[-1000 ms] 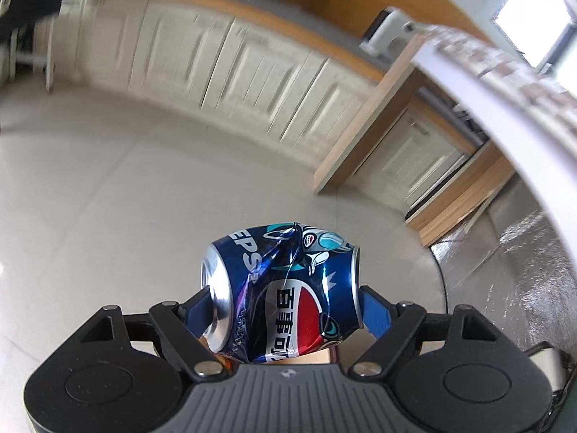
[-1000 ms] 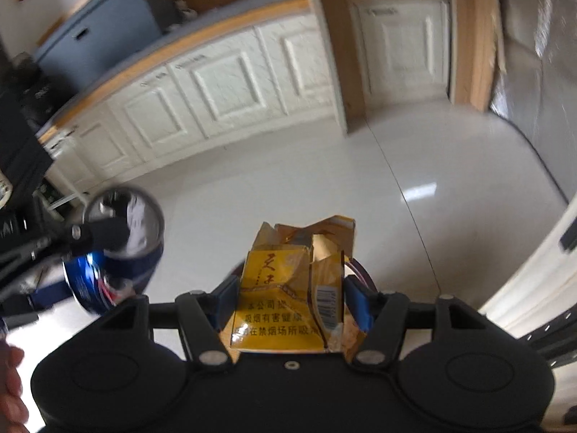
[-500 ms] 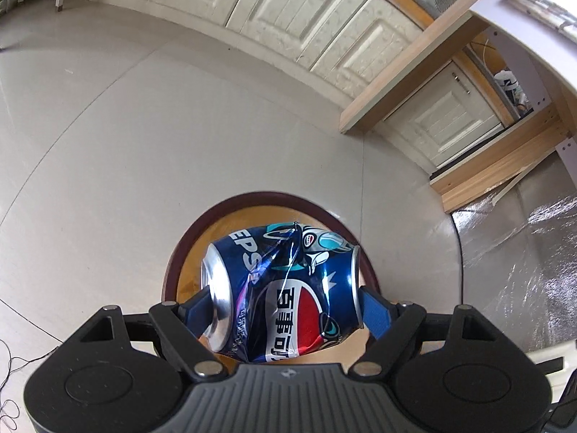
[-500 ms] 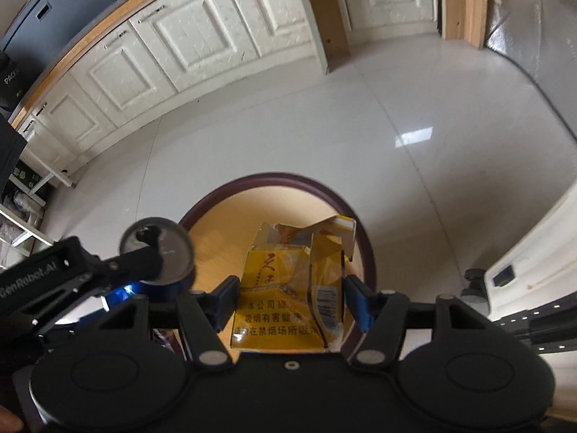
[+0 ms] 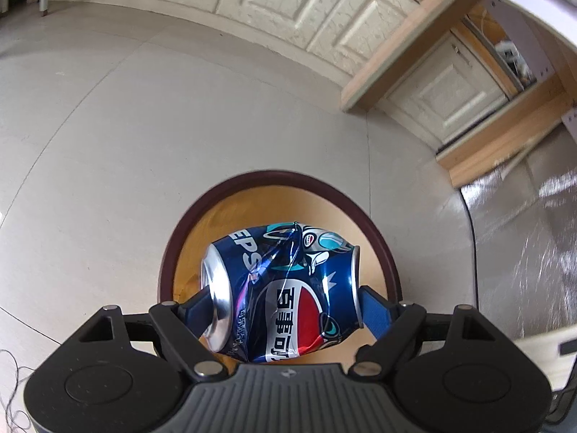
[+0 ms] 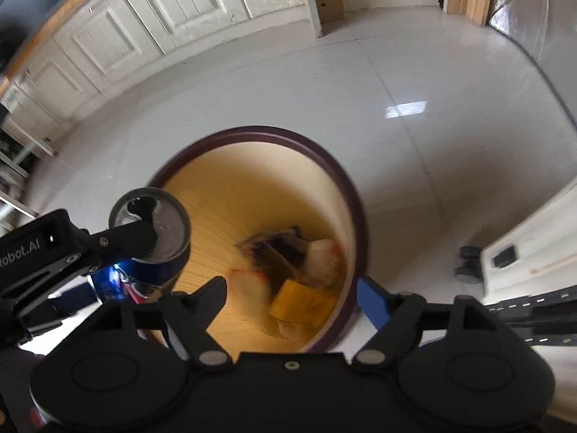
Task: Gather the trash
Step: 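Open the left tool to drop the can while the right tool drops the pack, then raise both open tools away from the wastebasket, then move both open tools back over the checkered table toward the remaining trash, then grasp the red cigarette pack with the left tool while the right tool grasps the clear bag, then lift the red pack with the left tool while the right tool lifts the clear bag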
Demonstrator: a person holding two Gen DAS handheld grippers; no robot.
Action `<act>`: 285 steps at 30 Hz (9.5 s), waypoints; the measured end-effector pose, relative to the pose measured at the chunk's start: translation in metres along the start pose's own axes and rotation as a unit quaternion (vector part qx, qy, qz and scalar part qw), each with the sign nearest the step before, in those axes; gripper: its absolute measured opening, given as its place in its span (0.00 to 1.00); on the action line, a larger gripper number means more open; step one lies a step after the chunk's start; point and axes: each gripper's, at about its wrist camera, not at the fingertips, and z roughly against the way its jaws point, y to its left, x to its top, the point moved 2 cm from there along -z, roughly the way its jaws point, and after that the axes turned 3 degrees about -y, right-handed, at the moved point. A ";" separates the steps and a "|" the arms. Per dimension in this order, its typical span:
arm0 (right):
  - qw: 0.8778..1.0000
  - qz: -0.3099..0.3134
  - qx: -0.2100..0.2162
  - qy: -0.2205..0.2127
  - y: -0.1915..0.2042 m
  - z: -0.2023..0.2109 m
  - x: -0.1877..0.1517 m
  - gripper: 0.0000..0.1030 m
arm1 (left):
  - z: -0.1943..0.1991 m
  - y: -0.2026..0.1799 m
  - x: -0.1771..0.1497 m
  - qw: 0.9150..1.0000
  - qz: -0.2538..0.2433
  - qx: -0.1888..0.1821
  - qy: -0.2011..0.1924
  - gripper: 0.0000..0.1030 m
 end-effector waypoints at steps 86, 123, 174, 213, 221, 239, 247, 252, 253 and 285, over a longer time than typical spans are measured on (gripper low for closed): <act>0.969 0.145 -0.009 -0.198 0.073 0.275 -0.019 1.00 | 0.304 -0.008 -0.020 0.972 -0.120 0.145 -0.141 1.00; 0.885 0.148 0.008 -0.441 -0.001 0.591 0.028 1.00 | 0.518 -0.240 -0.014 0.891 -0.261 0.014 -0.371 1.00; 0.886 0.326 -0.037 -0.327 -0.121 0.409 0.252 0.65 | 0.184 -0.517 0.194 0.874 -0.447 -0.134 -0.137 1.00; 0.908 0.204 0.000 -0.366 -0.160 0.441 0.252 0.43 | 0.233 -0.460 0.120 0.895 -0.425 -0.055 -0.122 0.57; 0.911 0.183 0.002 -0.369 -0.169 0.444 0.255 0.43 | 0.238 -0.466 0.113 0.903 -0.416 -0.046 -0.094 0.86; 0.919 0.110 0.028 -0.377 -0.178 0.450 0.253 0.42 | 0.260 -0.451 0.106 0.917 -0.358 -0.015 -0.176 0.51; 0.906 0.112 0.011 -0.407 -0.156 0.468 0.231 0.42 | 0.301 -0.424 0.097 0.915 -0.325 -0.009 -0.237 0.51; 0.901 0.078 0.030 -0.426 -0.146 0.486 0.208 0.42 | 0.335 -0.409 0.090 0.910 -0.315 -0.015 -0.270 0.51; 0.902 0.074 0.033 -0.425 -0.144 0.488 0.205 0.42 | 0.343 -0.406 0.089 0.910 -0.311 -0.018 -0.274 0.51; 0.922 0.145 0.058 -0.354 0.066 0.466 0.088 0.42 | 0.420 -0.169 0.063 0.943 -0.181 0.011 -0.278 0.51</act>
